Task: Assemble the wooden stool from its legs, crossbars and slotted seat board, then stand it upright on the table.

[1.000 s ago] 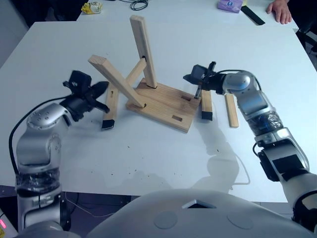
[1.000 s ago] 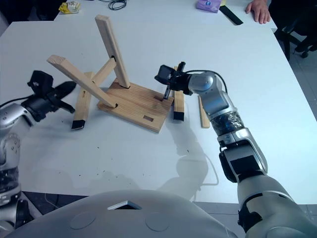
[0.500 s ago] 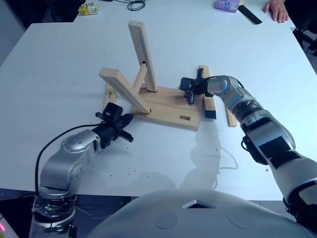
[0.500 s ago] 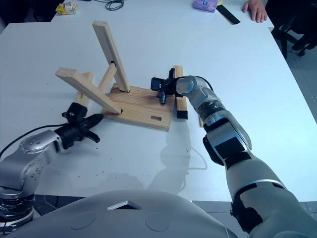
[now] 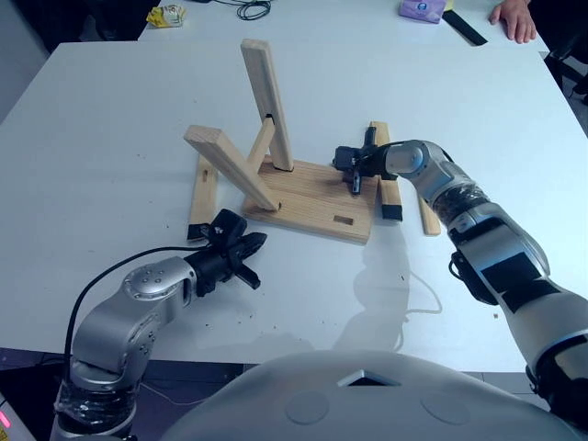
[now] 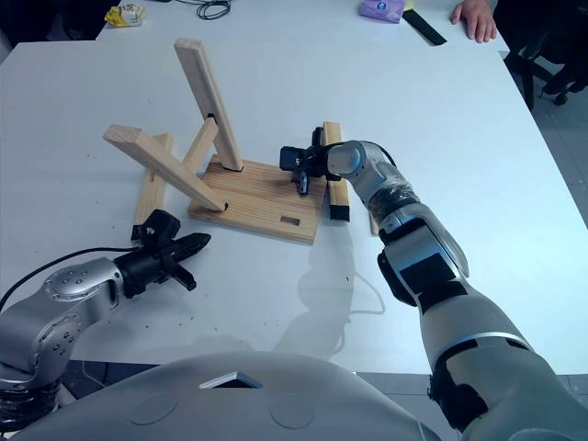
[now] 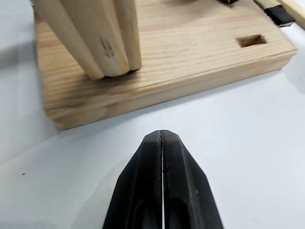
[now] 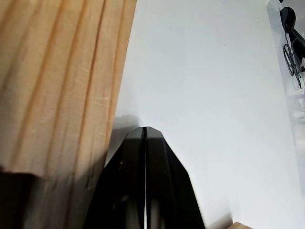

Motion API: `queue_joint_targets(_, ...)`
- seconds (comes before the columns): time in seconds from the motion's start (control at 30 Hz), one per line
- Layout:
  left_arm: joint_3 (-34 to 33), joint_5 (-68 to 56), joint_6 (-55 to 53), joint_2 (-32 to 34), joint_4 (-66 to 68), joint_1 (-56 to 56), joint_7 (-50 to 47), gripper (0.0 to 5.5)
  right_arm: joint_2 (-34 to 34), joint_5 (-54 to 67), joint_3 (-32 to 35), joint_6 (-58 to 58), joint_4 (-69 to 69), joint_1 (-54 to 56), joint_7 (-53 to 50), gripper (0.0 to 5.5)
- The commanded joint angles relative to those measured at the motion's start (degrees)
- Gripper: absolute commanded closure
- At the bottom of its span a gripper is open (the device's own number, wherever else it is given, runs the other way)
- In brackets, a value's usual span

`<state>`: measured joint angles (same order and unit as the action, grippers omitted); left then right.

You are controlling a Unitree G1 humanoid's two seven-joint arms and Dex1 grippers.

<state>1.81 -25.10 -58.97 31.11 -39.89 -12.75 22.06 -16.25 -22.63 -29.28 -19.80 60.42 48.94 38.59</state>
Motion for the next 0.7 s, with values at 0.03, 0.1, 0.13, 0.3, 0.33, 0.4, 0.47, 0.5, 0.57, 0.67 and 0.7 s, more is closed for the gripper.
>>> queue_joint_targets(0.03,6.41,6.42,3.15,-1.17,10.24,5.97,-2.88,5.5,1.18,-1.71,-1.9,0.42,0.66,-2.69,3.76,5.48)
queue_joint_targets(0.1,7.08,7.48,4.26,-2.74,14.96,9.36,-3.29,5.5,1.11,-1.08,-2.06,0.11,-0.71,-3.2,6.53,5.48)
queue_joint_targets(0.13,7.38,7.97,5.05,-2.85,17.24,11.0,-2.8,5.5,0.8,-0.72,-2.24,-0.2,-1.77,-3.54,8.55,5.48)
queue_joint_targets(0.3,7.52,9.2,8.45,-1.18,25.97,16.46,1.39,5.5,-1.39,1.93,-1.2,1.53,-9.41,-5.94,15.9,5.48)
queue_joint_targets(0.33,7.04,9.5,9.28,-1.22,28.31,17.85,1.65,5.5,-1.88,2.71,-0.82,2.4,-12.15,-6.84,16.86,5.48)
queue_joint_targets(0.4,6.27,9.95,10.8,-1.93,32.85,20.76,1.97,5.5,-2.79,4.94,0.03,5.44,-18.8,-9.33,19.29,5.48)
queue_joint_targets(0.47,5.87,10.09,12.29,-2.95,35.87,22.85,2.38,5.5,-3.52,6.32,0.75,8.71,-24.88,-11.69,20.3,5.48)
queue_joint_targets(0.5,5.63,10.05,12.98,-3.74,37.51,24.06,2.46,5.5,-3.84,6.76,1.23,10.48,-27.52,-12.72,20.15,5.48)
queue_joint_targets(0.57,5.41,10.1,14.73,-5.08,40.48,26.08,2.8,5.5,-4.2,7.65,2.32,14.1,-32.26,-14.81,19.43,5.48)
queue_joint_targets(0.67,4.51,9.77,15.62,-6.93,41.7,27.34,2.85,5.5,-4.19,8.22,4.24,18.35,-36.03,-17.19,16.92,5.48)
queue_joint_targets(0.7,4.18,9.4,15.4,-7.38,40.99,27.09,2.93,5.5,-4.36,8.09,4.87,19.25,-36.55,-17.86,15.82,5.48)
